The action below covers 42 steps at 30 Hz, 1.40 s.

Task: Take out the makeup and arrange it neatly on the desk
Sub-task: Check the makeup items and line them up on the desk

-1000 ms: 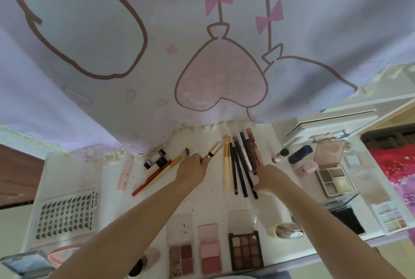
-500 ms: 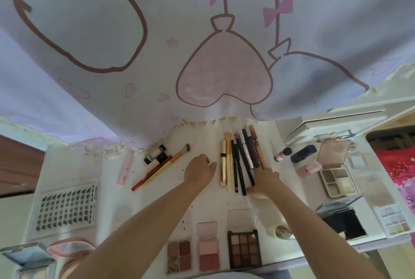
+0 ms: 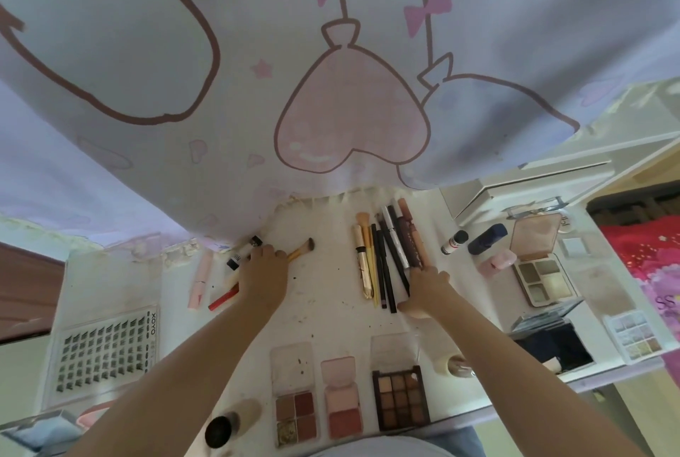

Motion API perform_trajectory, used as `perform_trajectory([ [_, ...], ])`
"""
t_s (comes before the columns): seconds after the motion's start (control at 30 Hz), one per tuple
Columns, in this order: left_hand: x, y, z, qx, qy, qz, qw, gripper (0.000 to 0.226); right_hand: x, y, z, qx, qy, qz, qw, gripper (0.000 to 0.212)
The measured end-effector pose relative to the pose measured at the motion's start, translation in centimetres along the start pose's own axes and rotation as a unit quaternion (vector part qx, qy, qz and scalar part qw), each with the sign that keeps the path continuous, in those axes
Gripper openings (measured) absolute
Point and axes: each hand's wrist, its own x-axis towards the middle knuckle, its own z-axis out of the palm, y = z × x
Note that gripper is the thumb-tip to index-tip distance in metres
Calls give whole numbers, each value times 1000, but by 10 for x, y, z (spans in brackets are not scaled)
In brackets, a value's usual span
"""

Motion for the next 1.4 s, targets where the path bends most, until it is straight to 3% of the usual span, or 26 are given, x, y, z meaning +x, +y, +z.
perform_trajectory([
  [0.23,1,17,-7,15,25,53,998,30,-2,-2,-1,-5,1,-1,1000,58],
  [0.43,7,59,-20,-174,-18,6,985,26,-5,-4,-1,-30,1,-1,1000,60],
  [0.63,0,76,-30,-285,-29,45,957,29,-6,-3,3,-40,15,-8,999,56],
  [0.8,-6,30,-14,-147,31,13,988,28,-2,-2,6,-37,23,-8,999,59],
  [0.93,-11,-8,1,-25,7,2,1000,34,-3,-2,6,-45,21,-1,999,62],
  [1.13,-13,-16,6,21,-16,35,999,34,-7,-2,3,-100,18,-30,994,55],
  [1.3,-18,-8,-22,-115,2,24,993,27,-23,3,-14,-114,9,-64,991,43],
  [1.4,-21,-5,-53,-259,33,-5,965,21,-40,-5,-30,45,79,-118,989,31],
])
